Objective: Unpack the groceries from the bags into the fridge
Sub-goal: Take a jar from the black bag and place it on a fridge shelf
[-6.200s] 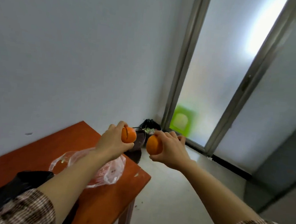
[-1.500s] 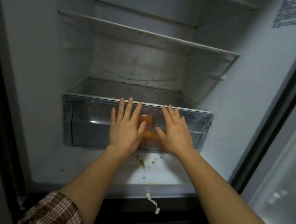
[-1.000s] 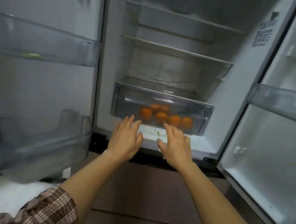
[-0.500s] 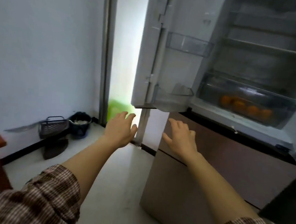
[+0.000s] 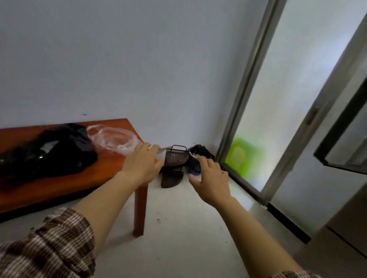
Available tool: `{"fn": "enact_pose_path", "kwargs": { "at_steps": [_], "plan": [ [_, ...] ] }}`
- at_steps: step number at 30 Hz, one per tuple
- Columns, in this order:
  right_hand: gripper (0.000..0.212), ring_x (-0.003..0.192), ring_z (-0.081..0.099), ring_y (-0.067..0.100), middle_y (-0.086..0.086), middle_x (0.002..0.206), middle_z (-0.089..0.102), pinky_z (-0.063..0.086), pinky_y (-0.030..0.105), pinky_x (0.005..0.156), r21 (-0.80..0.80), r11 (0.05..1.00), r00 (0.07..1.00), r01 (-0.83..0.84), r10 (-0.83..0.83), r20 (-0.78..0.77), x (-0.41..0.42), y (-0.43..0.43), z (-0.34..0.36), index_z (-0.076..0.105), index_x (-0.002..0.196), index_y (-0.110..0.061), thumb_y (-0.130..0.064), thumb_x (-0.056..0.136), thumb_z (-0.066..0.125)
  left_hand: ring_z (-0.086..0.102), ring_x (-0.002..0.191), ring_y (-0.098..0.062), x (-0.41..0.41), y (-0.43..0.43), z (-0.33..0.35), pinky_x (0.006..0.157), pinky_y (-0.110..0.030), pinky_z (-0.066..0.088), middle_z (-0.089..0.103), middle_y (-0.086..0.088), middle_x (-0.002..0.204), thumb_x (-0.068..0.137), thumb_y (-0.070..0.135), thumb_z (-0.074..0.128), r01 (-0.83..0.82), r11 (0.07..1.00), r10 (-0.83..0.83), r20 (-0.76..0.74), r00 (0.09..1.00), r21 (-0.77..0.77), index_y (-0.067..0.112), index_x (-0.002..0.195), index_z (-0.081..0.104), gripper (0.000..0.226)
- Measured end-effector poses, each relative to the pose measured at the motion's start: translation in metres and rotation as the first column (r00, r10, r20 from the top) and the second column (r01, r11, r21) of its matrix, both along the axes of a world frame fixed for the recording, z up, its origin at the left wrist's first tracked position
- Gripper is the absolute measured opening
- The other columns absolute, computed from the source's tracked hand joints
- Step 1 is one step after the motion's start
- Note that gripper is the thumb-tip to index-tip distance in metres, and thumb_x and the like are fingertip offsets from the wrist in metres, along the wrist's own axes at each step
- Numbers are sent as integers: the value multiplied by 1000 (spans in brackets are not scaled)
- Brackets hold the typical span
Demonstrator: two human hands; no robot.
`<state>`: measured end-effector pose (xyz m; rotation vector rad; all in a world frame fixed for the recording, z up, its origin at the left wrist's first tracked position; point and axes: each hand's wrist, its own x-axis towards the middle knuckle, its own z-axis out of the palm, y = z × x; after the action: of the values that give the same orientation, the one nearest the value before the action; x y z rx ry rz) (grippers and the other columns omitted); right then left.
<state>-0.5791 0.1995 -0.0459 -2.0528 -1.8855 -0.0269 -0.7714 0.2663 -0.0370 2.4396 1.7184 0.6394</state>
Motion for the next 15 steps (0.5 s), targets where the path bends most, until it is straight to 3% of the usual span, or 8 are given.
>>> {"fn": "enact_pose_path", "kwargs": {
  "at_steps": [7,15],
  "plan": [
    [57,130,37,27,4,139,44,32,53,105,-97,986,989,-132,124,-80,-174,90,-30,33,143,-22,-43,91,49,38,128,-27,-177,57,-28,100,-44,40,41,-6,143,95,35,39,-152,982,140,-101,985,-113,18,139,42,47],
    [61,136,33,26,4,148,37,27,55,108,-158,947,959,-281,272,-75,-293,181,-48,27,146,-24,-38,92,51,31,135,-24,-293,116,-66,106,-43,37,39,-3,146,97,34,40,-225,961,217,-65,974,-159,19,141,41,46]
  ]
}}
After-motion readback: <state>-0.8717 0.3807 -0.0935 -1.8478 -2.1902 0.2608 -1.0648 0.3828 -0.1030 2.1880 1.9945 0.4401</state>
